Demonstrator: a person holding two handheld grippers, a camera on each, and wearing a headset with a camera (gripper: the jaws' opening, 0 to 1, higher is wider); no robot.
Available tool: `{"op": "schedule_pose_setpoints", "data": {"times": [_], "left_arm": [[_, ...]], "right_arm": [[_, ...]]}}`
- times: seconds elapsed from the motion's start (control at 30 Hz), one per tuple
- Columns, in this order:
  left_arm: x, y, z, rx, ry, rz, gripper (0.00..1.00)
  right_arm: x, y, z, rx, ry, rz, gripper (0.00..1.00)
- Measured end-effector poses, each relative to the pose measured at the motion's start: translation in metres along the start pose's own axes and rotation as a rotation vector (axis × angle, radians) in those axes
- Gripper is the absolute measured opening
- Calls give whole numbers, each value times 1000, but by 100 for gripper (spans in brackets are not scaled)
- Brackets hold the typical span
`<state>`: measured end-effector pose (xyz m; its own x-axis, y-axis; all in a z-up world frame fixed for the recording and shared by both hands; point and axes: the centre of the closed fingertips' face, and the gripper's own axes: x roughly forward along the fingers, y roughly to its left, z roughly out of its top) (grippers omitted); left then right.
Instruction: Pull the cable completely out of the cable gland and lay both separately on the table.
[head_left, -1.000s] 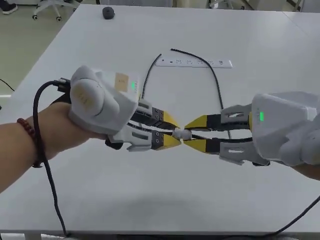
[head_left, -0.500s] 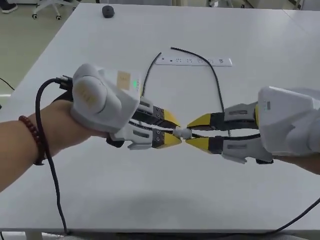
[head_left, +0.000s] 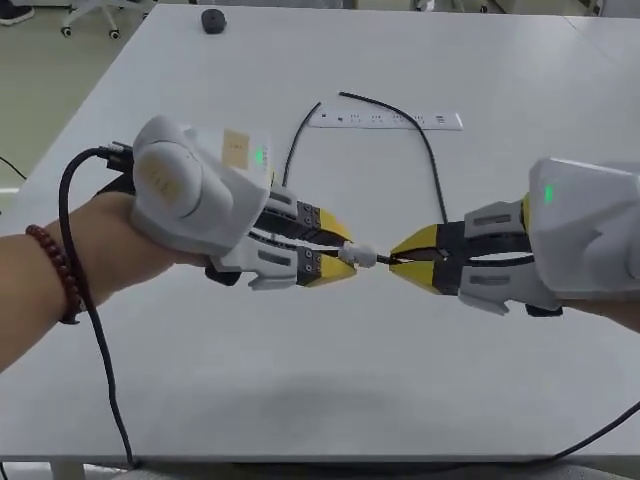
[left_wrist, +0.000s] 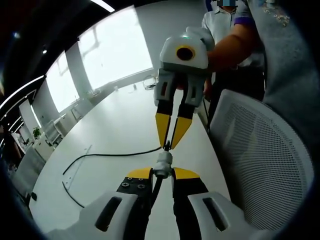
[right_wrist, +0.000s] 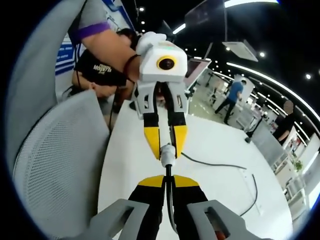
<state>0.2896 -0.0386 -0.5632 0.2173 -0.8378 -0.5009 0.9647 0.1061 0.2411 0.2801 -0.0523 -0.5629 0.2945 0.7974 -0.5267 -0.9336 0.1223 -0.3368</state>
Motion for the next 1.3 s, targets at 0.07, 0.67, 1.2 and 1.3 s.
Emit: {"op": "schedule_pose_setpoints", "data": {"times": [0.07, 0.67, 1.2, 1.3], "left_arm": [[0, 0, -1, -1, 2, -1, 15], [0, -2, -2, 20, 16, 16, 15], [-6, -4, -7, 26, 30, 19, 15], [-7, -5, -8, 27, 32, 18, 15]], "right_arm": [[0, 1, -1, -4, 4, 2, 0], [2, 2, -6, -127, 95, -11, 0], [-4, 2, -26, -156, 156, -7, 0], [-5, 2, -31, -147, 165, -6, 0]]}}
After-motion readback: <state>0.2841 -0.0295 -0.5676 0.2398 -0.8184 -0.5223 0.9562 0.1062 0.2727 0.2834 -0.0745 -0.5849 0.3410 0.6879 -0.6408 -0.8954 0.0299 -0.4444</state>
